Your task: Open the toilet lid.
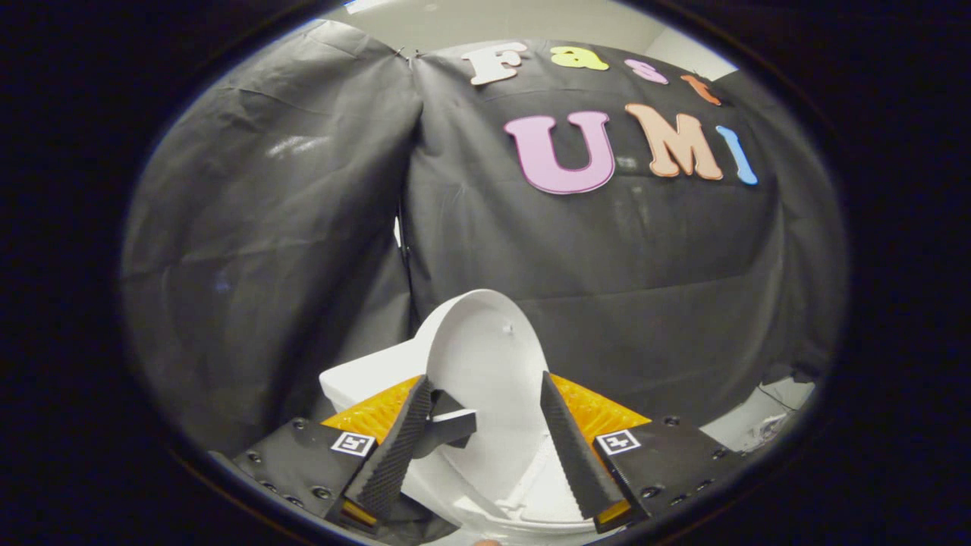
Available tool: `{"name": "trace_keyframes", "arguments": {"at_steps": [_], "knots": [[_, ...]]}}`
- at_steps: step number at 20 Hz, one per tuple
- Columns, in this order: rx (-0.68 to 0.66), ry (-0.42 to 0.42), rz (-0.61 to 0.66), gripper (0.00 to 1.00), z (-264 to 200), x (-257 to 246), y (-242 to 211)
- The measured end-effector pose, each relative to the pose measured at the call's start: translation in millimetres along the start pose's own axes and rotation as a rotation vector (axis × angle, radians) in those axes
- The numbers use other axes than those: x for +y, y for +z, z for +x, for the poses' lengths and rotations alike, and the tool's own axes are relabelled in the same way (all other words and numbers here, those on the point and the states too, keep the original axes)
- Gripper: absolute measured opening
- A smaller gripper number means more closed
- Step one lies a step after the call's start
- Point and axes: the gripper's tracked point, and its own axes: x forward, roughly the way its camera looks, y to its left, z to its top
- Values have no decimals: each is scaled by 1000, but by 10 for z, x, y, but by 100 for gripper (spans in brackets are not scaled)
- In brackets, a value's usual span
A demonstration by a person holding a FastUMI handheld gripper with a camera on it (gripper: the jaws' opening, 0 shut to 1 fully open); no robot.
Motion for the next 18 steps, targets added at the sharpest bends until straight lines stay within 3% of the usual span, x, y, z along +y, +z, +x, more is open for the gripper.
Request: {"name": "trace_keyframes", "arguments": {"at_steps": [1,9,13,18], "knots": [[-14,-4,-2,90,-8,-58,69],[-185,-123,-9,90,-318,-650,798],[-273,-138,-34,90,-506,-980,1132],[-296,-288,-116,90,-812,-1671,1361]]}}
